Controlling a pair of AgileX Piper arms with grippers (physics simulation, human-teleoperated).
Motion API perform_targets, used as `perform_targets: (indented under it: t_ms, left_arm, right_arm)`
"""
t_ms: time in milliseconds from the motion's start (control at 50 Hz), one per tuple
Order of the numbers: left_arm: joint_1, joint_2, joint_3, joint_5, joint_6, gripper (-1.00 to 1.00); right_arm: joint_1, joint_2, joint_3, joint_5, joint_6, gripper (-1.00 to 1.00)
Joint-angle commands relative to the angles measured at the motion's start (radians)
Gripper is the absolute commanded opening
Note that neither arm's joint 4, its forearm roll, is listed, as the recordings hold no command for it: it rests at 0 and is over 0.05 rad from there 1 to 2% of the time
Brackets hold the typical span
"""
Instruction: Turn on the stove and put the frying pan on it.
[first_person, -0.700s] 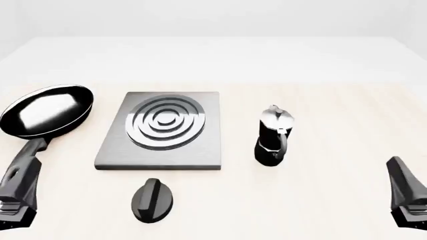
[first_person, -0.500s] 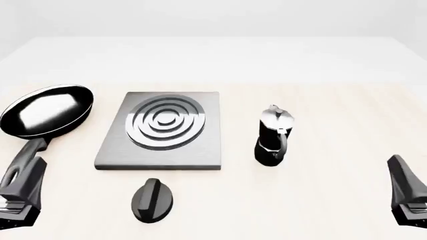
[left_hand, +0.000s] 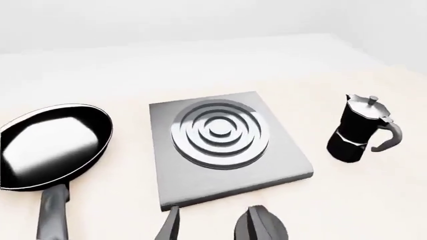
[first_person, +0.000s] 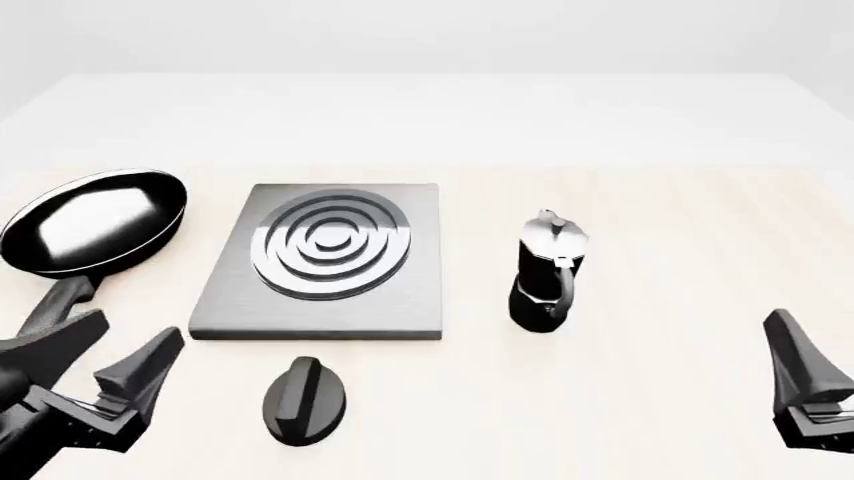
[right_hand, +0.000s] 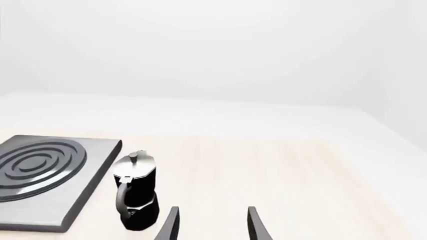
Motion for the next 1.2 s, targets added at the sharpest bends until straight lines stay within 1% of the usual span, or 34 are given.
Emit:
perform_targets:
  t_ms: [20,100,140,260,300,340,380,400,440,460,480,520,580,800,840,860,880,960,1140,1160,1200]
  left_arm:
    - [-0.116,0.121,-0.044,0.055,-0.013,1.00]
    - [-0.143,0.144,-0.063,0.091,0.002,1.00]
    - [-0.146,0.143,-0.067,0.100,0.001,1.00]
    - [-0.203,0.186,-0.078,0.131,-0.010,1.00]
    - [-0.217,0.208,-0.078,0.134,-0.003,1.00]
    - [-0.227,0.210,-0.077,0.138,-0.015,1.00]
    - [-0.228,0.256,-0.071,0.116,-0.035,1.00]
    - [-0.231,0.250,-0.071,0.117,-0.017,1.00]
    - [-0.250,0.266,-0.070,0.113,-0.041,1.00]
    - [-0.257,0.272,-0.068,0.110,-0.041,1.00]
    - [-0.274,0.340,-0.050,0.044,-0.056,1.00]
    - [-0.273,0.376,-0.041,0.004,-0.052,1.00]
    - [-0.284,0.434,-0.026,-0.062,-0.064,1.00]
    - [-0.310,0.603,-0.007,-0.230,-0.081,1.00]
    - [-0.321,0.650,-0.002,-0.274,-0.090,1.00]
    - [-0.321,0.652,-0.001,-0.276,-0.090,1.00]
    - [-0.329,0.719,0.004,-0.334,-0.116,1.00]
    - [-0.342,0.774,0.007,-0.385,-0.129,1.00]
    - [-0.355,0.904,0.011,-0.502,-0.135,1.00]
    - [-0.366,0.970,0.015,-0.559,-0.137,1.00]
    - [-0.370,1.008,0.017,-0.593,-0.138,1.00]
  right_arm:
    - [0.014,-0.004,0.000,0.012,-0.006,1.00]
    - [0.014,-0.009,0.000,0.016,-0.009,1.00]
    - [0.015,-0.011,0.000,0.018,-0.010,1.00]
    - [0.020,-0.026,0.000,0.037,-0.010,1.00]
    - [0.020,-0.032,0.000,0.043,-0.010,1.00]
    - [0.019,-0.034,0.000,0.046,-0.009,1.00]
    - [0.018,-0.035,0.000,0.047,-0.009,1.00]
    - [0.020,-0.033,0.000,0.046,-0.013,1.00]
    - [0.019,-0.032,0.000,0.045,-0.011,1.00]
    - [0.019,-0.035,0.000,0.047,-0.012,1.00]
    - [0.019,-0.052,0.000,0.060,-0.007,1.00]
    - [0.019,-0.055,0.000,0.063,-0.005,1.00]
    - [0.018,-0.055,0.000,0.066,-0.005,1.00]
    - [0.014,-0.057,0.000,0.068,0.001,1.00]
    - [0.013,-0.057,0.001,0.069,0.002,1.00]
    - [0.013,-0.057,0.001,0.069,0.002,1.00]
    - [0.015,-0.055,0.001,0.069,0.003,1.00]
    - [0.016,-0.042,0.000,0.055,0.005,1.00]
    - [0.017,-0.015,0.000,0.021,0.002,1.00]
    - [0.013,-0.025,0.000,0.032,0.003,1.00]
    - [0.013,-0.033,0.000,0.040,0.004,1.00]
